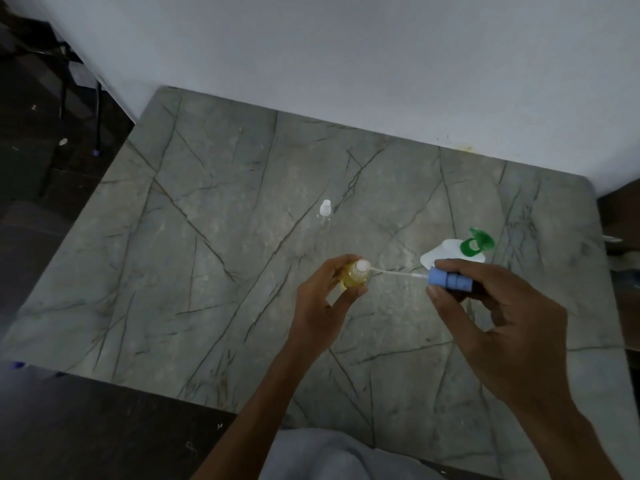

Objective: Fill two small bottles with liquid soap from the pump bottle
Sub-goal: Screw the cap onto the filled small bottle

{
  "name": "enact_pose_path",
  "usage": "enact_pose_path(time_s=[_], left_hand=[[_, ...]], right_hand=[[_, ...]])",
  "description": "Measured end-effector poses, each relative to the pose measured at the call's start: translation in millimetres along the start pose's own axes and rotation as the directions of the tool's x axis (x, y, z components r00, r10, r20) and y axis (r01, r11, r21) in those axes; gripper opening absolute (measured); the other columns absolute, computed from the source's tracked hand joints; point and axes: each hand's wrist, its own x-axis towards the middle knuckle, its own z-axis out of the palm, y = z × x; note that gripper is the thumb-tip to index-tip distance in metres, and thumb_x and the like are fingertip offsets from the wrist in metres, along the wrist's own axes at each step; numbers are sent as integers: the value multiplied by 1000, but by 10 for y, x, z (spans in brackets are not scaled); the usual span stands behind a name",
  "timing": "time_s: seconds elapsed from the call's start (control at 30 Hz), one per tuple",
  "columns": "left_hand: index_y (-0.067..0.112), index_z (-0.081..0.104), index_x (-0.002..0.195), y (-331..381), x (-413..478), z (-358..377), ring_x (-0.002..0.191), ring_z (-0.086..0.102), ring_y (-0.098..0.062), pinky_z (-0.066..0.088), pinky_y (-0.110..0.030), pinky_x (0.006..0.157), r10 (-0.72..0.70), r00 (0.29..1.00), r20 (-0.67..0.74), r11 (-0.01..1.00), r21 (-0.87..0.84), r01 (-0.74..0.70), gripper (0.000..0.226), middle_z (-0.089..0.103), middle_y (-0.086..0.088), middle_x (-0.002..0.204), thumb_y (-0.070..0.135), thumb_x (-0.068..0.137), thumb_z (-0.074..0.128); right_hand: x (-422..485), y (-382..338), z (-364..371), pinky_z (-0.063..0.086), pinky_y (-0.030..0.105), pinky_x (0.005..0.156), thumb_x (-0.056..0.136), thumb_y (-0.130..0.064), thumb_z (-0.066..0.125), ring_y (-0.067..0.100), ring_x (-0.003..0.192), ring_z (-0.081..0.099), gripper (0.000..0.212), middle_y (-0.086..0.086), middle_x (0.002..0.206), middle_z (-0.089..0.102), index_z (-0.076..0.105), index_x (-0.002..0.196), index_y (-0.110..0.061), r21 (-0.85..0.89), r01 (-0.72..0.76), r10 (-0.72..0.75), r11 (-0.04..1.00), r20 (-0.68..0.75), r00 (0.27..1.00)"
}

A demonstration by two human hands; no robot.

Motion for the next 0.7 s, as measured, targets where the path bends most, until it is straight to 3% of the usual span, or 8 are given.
enact_pose_path(time_s=[0.37, 0.6, 0.7], left_hand=[[19, 62, 120, 44, -21, 93, 109, 66, -9, 54, -26, 94, 64, 998, 11, 994, 87, -65, 33, 69, 9, 116, 22, 88, 70], [28, 57, 122, 57, -34, 93, 107, 63, 1, 50, -16, 92, 119, 992, 36, 972, 199, -123, 35, 66, 12, 117, 31, 89, 66], [29, 56, 123, 79, -42, 107, 105, 63, 3, 49, -14, 90, 145, 989, 39, 967, 206, -150, 36, 64, 14, 117, 33, 89, 64]], right_hand=[[132, 72, -20, 41, 3, 82, 79, -18, 71, 3, 86, 59, 27, 4, 95, 69, 71, 101, -3, -127, 143, -129, 982, 111, 985], [335, 36, -22, 42, 2, 81, 76, -17, 75, 2, 80, 57, 28, 2, 92, 70, 70, 100, -5, -126, 257, -223, 958, 233, 947], [431, 17, -14, 46, 8, 76, 75, -14, 78, 4, 74, 59, 24, 1, 87, 69, 69, 96, -6, -100, 308, -260, 946, 333, 906]])
